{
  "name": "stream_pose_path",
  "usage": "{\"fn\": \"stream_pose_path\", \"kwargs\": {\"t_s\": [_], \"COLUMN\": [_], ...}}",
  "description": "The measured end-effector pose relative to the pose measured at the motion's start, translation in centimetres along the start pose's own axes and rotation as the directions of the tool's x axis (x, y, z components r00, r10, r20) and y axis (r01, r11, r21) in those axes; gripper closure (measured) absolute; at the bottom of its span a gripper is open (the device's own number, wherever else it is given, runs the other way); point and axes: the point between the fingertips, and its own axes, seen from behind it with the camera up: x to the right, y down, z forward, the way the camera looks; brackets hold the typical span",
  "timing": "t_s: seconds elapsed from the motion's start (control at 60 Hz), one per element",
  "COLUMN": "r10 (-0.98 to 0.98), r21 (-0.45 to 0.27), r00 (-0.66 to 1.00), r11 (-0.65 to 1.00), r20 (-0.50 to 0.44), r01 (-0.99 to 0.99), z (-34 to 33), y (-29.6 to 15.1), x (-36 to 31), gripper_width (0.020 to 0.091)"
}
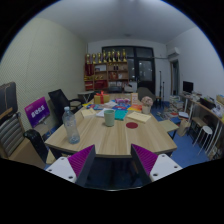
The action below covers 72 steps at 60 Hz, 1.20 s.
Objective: Pour water
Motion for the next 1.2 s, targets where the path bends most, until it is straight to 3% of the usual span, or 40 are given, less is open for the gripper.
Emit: {"fn": "stream_pose_path", "kwargs": {"t_s": [0.3, 0.533, 0.883, 1.2], "r10": [-0.001, -0.008, -0.057, -0.046], "r21": [0.006, 0.023, 0.042, 0.118], "r00": [0.995, 0.997, 0.996, 0.999], "r11": [1.000, 1.000, 0.998, 0.992], "r20": [-0.102, -0.078, 0.065, 0.015], "r01": [0.001, 0.009, 0.054, 0.044], "z": [-3.5, -1.1, 14.4, 28.5], "y": [-0.1, -0.2, 1.4, -0.5], "x": [-3.8, -10.3, -21.5, -22.4], "gripper_width": [0.0312, 0.0312, 0.0320, 0.0321]}}
